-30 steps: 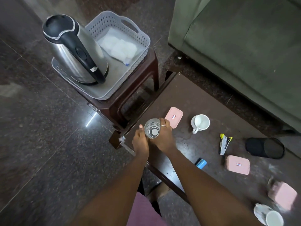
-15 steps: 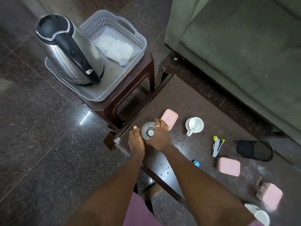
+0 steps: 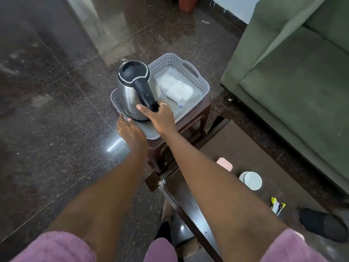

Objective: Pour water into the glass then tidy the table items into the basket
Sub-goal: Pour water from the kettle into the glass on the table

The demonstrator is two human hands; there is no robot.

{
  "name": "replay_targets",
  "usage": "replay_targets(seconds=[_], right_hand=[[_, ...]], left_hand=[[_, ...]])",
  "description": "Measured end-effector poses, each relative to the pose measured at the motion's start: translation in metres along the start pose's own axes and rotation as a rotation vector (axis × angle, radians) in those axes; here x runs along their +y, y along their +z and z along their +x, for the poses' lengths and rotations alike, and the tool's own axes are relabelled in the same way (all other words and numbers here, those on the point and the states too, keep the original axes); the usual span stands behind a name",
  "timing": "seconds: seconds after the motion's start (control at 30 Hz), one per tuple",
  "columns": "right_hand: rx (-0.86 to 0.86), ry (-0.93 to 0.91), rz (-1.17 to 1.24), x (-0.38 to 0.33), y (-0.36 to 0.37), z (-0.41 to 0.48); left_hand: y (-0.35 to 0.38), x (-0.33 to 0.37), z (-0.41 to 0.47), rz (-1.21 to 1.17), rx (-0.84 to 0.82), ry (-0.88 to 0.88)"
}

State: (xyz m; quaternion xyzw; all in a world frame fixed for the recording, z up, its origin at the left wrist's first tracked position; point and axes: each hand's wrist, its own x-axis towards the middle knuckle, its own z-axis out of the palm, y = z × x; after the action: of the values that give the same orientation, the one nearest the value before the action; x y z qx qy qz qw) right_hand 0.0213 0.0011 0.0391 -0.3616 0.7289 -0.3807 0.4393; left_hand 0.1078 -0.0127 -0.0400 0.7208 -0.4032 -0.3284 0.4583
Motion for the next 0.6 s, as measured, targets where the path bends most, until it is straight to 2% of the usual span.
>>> replay_targets(seconds=[0.17, 0.27, 0.6], right_hand=[[-0.033, 0.115, 0.119, -0.012, 0.013, 0.022], [-0.027, 0.168, 0.110, -0.015, 0.013, 0.036], [0.036, 0.113, 0.124, -0.062, -0.020, 0.033]], left_hand=[[0.007, -0.005, 0.015, 0.217, -0.167, -0.062], [0.007, -0.011, 0.011, 0.314, -0.243, -0.060], [0.001, -0.007, 0.009, 0.367, -0.314, -0.097]])
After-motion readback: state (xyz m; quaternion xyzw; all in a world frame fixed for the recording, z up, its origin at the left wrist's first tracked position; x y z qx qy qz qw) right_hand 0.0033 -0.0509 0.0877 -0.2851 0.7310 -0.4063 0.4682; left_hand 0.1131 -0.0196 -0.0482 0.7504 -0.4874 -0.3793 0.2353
